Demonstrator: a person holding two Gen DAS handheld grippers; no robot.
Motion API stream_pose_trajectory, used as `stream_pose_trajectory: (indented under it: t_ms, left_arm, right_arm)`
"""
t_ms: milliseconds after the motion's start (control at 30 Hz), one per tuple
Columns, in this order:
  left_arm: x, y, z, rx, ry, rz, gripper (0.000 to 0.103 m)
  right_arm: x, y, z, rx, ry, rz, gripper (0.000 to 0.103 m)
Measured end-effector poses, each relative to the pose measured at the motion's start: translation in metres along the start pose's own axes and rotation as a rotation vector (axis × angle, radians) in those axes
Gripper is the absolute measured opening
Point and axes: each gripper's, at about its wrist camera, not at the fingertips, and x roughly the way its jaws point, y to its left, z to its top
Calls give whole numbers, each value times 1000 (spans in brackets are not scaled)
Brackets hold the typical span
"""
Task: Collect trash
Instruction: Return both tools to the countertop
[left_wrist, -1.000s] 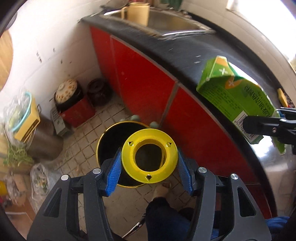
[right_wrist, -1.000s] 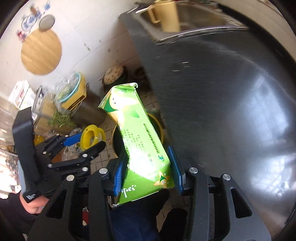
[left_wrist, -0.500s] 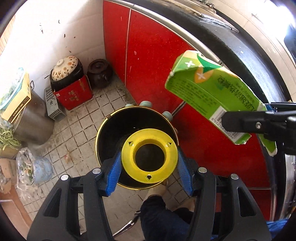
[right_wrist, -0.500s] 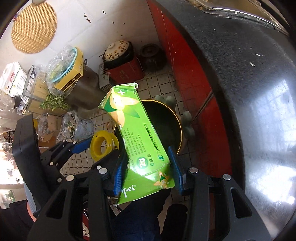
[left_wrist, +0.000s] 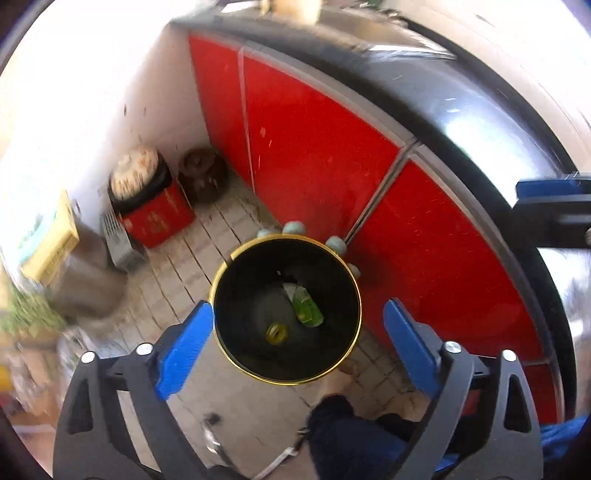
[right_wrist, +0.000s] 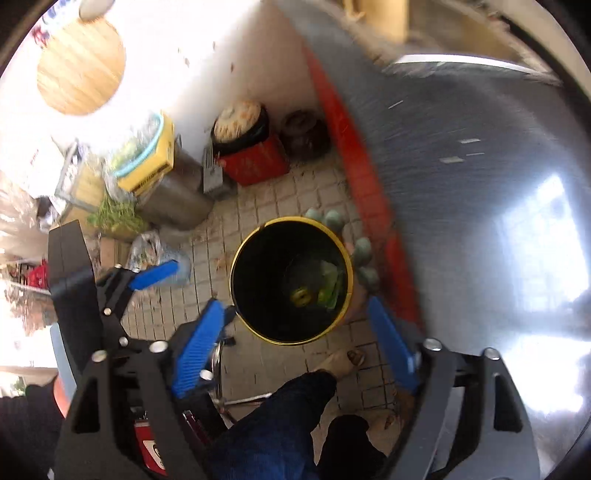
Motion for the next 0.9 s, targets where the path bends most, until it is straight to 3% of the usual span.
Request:
stream_pose_trajectory:
  t_ms: [100,233,367,567,633,733,900]
  left_arm:
    - [-34,-34,17,98,-57,-4,96]
    - [-64,-101,48,206,-79,-124,96]
    - [-80,-177,75,330,-73,-268,96]
    - [-105,-318,83,602,-112,-370,96]
    - [-112,-352,78,648,-97,-403,96]
    - [-123,-400,67,710,-94,-431,96]
    - [-130,-444,52,755,-74,-446,96]
  right_arm:
    - [-55,-36,-20,60,-101,-66,92]
    - [-126,-96,-63,207,-218,-209,93]
    - [-195,-150,-130,409,-322,-369,93]
    - [-278,-208,-257,768,-437,-570,93]
    - [-301,-221,-300,869,-468,-612,93]
    - [-319,-224,-339,963,-500,-650,93]
    - [-332,-230,-376,1031,-531,-659,93]
